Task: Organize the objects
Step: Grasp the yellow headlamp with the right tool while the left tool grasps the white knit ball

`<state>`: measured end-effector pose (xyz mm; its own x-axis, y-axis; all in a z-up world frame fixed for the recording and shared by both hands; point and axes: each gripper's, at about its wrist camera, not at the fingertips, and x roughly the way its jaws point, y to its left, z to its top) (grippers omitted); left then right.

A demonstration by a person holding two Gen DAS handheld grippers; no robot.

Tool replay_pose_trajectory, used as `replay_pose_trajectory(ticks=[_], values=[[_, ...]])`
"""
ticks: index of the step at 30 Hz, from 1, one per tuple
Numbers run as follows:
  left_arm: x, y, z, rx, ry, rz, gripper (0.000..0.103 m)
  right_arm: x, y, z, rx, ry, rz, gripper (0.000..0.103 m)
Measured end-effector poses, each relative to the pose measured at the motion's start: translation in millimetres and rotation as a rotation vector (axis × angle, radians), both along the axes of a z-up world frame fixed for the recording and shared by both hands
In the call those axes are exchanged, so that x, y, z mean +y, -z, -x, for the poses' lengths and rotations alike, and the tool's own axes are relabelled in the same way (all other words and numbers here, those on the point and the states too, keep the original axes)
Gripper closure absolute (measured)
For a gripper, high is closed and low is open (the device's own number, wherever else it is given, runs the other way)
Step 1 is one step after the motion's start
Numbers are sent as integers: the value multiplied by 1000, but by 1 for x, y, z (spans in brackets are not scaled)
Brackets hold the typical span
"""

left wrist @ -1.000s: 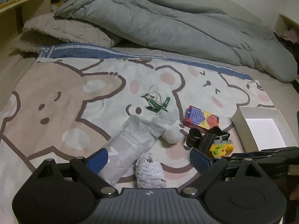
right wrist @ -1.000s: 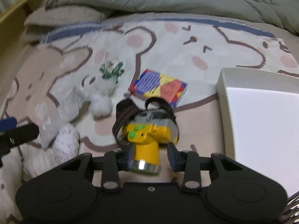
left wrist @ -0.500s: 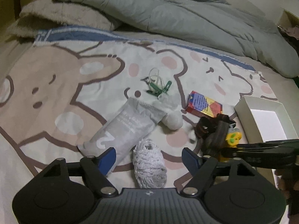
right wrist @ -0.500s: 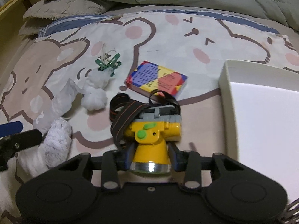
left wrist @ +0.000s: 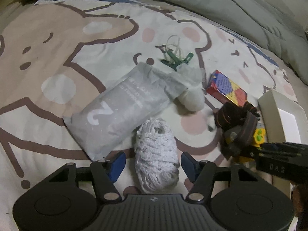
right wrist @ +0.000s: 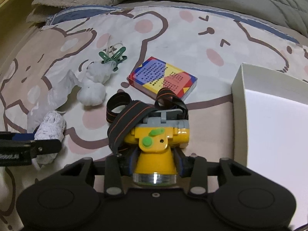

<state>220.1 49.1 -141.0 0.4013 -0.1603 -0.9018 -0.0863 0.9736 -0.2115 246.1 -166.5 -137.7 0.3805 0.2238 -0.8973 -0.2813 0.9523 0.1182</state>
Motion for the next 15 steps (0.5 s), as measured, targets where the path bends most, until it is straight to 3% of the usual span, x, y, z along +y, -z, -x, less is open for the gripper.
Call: replay_pose_trajectory(ticks=[2, 8, 15], values=[[1, 2, -2, -10, -19, 12, 41, 2, 2, 1, -10, -9, 8, 60], [-1, 5, -3, -10, -3, 8, 58, 11, 2, 8, -53, -41, 52, 61], [-5, -12, 5, -43, 2, 42, 60, 3, -1, 13, -73, -40, 12, 61]])
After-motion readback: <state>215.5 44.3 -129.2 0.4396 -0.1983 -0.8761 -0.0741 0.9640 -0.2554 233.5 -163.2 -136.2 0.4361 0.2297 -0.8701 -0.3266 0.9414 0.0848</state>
